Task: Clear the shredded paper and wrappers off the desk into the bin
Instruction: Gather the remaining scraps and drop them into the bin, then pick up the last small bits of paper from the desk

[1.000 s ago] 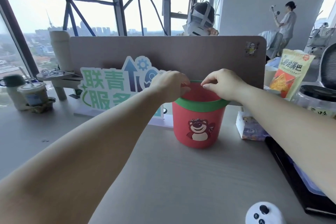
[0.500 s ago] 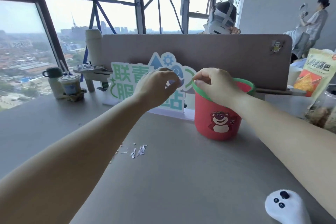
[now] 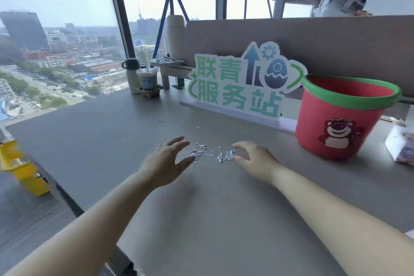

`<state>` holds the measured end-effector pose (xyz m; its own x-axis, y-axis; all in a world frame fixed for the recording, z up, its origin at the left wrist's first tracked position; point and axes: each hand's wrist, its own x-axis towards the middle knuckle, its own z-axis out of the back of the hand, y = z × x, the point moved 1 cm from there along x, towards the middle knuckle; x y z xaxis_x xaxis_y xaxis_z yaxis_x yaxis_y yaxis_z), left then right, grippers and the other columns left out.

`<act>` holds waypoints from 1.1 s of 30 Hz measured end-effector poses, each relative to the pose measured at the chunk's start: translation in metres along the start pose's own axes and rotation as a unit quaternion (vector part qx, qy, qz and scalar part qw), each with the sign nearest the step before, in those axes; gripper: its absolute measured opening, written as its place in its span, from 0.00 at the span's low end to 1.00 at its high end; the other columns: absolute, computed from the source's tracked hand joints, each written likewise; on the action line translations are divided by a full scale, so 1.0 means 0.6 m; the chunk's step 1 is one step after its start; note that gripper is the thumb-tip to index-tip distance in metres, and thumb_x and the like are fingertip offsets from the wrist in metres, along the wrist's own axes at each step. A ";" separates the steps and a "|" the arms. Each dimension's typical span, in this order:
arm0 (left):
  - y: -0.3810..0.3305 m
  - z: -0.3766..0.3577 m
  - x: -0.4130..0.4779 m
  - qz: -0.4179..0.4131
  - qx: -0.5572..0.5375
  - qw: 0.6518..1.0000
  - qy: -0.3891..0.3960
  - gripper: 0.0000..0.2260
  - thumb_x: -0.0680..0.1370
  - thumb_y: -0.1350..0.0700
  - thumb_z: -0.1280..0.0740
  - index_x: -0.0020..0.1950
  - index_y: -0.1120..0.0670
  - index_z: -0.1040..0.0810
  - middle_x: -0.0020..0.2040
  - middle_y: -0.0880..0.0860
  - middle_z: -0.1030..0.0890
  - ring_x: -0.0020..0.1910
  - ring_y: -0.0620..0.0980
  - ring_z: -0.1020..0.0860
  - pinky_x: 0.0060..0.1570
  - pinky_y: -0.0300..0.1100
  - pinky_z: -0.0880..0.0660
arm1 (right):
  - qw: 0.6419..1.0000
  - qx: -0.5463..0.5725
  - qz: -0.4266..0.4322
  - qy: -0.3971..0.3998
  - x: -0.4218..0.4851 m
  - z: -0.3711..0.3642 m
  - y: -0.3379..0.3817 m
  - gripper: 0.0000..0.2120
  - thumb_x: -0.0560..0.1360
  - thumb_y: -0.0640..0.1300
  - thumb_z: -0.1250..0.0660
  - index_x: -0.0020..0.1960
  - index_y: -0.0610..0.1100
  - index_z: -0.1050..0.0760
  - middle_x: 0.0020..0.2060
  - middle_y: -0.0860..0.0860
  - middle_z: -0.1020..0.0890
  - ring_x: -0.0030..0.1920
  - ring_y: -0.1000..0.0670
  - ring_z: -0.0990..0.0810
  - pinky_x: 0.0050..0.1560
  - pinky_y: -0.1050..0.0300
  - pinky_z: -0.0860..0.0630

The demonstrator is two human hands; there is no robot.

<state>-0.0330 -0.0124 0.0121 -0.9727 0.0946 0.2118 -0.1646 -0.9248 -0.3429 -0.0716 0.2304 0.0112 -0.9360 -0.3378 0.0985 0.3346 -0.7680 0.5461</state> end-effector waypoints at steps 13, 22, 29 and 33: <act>0.007 -0.055 0.003 -0.001 0.073 0.987 0.141 0.29 0.79 0.39 0.52 0.77 0.49 0.54 0.78 0.46 0.53 0.77 0.45 0.56 0.76 0.44 0.58 | 0.987 -0.125 0.027 0.100 0.039 -0.072 0.036 0.33 0.78 0.59 0.48 0.76 0.44 0.53 0.77 0.49 0.50 0.77 0.50 0.52 0.75 0.57 0.55; 0.044 -0.043 0.034 0.021 0.064 0.991 0.118 0.27 0.80 0.41 0.52 0.77 0.49 0.50 0.78 0.47 0.51 0.77 0.45 0.54 0.76 0.44 0.57 | 0.994 -0.059 0.030 0.088 0.089 -0.072 0.029 0.31 0.79 0.56 0.46 0.76 0.43 0.50 0.77 0.48 0.47 0.77 0.50 0.51 0.75 0.56 0.53; 0.078 -0.047 0.061 0.032 0.013 0.997 0.065 0.24 0.80 0.44 0.50 0.76 0.48 0.46 0.78 0.45 0.47 0.77 0.43 0.50 0.76 0.43 0.54 | 0.995 0.020 0.047 0.089 0.127 -0.078 0.040 0.27 0.79 0.53 0.45 0.75 0.45 0.44 0.75 0.48 0.41 0.76 0.52 0.45 0.73 0.59 0.48; 0.116 -0.037 0.094 0.122 -0.002 0.992 0.017 0.25 0.81 0.45 0.49 0.76 0.51 0.46 0.78 0.48 0.47 0.77 0.46 0.49 0.76 0.44 0.53 | 0.995 0.049 0.022 0.080 0.169 -0.074 0.038 0.26 0.79 0.55 0.45 0.74 0.47 0.42 0.74 0.50 0.38 0.73 0.51 0.39 0.70 0.59 0.43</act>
<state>-0.1029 -0.0635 -0.0200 -0.9885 -0.1207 0.0914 0.0768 -0.9199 -0.3845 -0.1538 0.1543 -0.0031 -0.8889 -0.4580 -0.0060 0.3545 -0.6962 0.6242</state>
